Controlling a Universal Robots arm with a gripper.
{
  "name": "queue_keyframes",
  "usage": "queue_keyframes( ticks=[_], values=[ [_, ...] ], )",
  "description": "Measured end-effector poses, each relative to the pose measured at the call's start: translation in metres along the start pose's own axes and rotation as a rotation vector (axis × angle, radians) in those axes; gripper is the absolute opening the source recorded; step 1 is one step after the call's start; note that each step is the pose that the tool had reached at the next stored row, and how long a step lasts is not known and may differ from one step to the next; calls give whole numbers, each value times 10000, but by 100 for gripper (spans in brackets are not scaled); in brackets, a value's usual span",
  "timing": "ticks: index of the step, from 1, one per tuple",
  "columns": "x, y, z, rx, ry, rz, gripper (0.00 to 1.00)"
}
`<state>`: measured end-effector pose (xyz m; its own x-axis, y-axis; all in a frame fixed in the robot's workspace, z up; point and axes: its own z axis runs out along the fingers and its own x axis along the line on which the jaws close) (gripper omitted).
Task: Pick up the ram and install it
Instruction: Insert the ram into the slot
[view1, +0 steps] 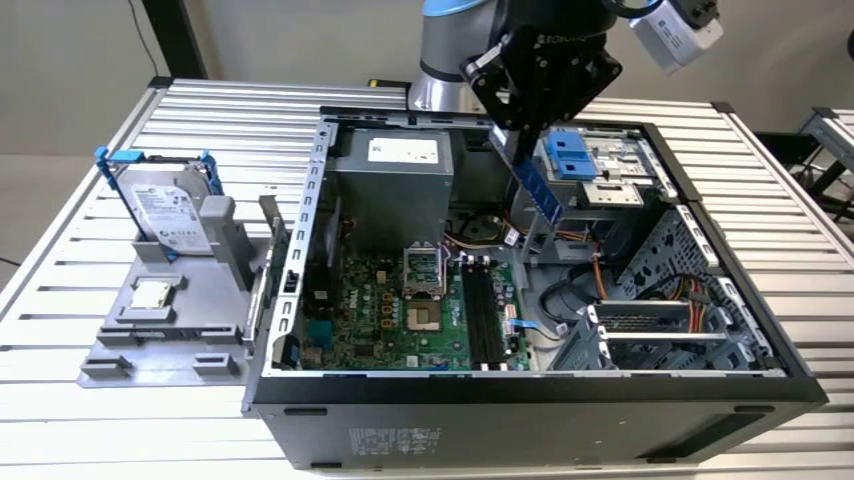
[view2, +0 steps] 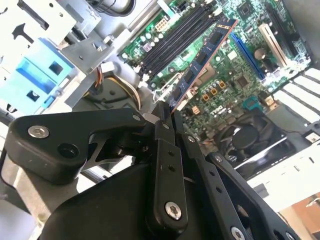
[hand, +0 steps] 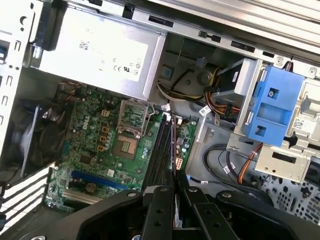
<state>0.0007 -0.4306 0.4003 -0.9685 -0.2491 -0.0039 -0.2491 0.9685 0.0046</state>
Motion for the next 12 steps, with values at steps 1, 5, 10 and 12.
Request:
queue_keyframes(
  ticks=[1, 5, 10, 12],
  values=[
    [-5, -1, 0, 0, 0, 73, 0],
    [-18, -4, 0, 2, -2, 423, 0],
    [-26, -6, 1, 4, -4, 965, 0],
    [-30, -7, 0, 5, -5, 1181, 0]
  ],
)
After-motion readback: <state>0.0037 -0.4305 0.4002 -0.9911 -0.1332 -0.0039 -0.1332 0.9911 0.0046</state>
